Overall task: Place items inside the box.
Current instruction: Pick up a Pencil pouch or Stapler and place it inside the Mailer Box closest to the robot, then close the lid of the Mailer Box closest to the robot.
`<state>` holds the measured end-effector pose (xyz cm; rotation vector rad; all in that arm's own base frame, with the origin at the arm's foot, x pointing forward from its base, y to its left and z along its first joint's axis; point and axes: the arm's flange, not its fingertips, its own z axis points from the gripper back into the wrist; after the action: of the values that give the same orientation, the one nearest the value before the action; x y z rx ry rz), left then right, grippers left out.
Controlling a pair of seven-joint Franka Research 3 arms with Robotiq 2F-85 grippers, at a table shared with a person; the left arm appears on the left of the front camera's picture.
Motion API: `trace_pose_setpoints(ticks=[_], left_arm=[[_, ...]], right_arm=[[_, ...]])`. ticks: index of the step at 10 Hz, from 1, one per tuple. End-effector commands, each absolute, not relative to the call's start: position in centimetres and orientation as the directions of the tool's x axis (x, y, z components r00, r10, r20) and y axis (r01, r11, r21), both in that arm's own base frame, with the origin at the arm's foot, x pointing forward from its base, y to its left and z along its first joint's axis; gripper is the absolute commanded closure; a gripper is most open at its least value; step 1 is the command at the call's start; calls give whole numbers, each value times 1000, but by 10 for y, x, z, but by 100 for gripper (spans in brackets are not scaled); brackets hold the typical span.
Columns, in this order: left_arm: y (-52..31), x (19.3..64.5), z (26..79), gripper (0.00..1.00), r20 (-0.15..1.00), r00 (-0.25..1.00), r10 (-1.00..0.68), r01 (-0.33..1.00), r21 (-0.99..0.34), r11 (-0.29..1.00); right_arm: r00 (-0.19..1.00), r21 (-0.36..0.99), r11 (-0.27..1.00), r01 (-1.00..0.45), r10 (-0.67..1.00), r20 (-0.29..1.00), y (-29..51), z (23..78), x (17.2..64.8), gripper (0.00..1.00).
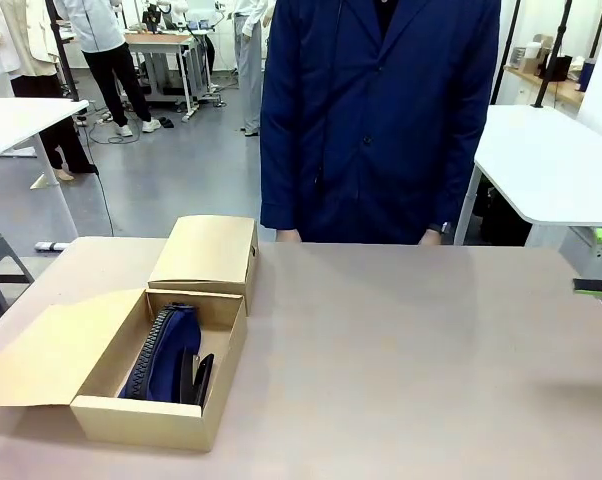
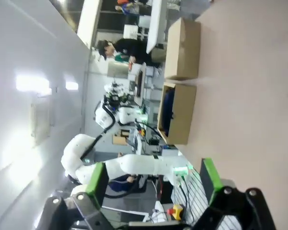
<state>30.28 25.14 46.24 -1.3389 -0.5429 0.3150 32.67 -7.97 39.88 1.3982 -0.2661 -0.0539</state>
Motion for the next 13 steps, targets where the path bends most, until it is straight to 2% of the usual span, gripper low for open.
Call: trace_pose_setpoints(ticks=[1, 10, 11, 12, 13], left_arm=[[250, 301, 464, 0, 207, 836, 508, 111, -971, 213], [251, 303, 462, 0, 190, 836, 514, 90, -973, 214], [224, 301, 482, 0, 409, 839, 358, 347, -910, 226], [181, 300, 484, 0, 561, 819, 119, 526, -818, 233], [130, 288, 483, 0, 591, 798, -114, 602, -784, 154]], right_arm=[[984, 962, 254, -96, -124, 131, -51, 425, 326, 0], [984, 962, 254, -96, -124, 131, -51, 425, 326, 0], [984, 962, 254, -96, -124, 131, -51, 425, 326, 0], [984, 962, 254, -96, -124, 131, -51, 425, 326, 0], [984, 962, 254, -96, -124, 131, -51, 425, 326, 0]])
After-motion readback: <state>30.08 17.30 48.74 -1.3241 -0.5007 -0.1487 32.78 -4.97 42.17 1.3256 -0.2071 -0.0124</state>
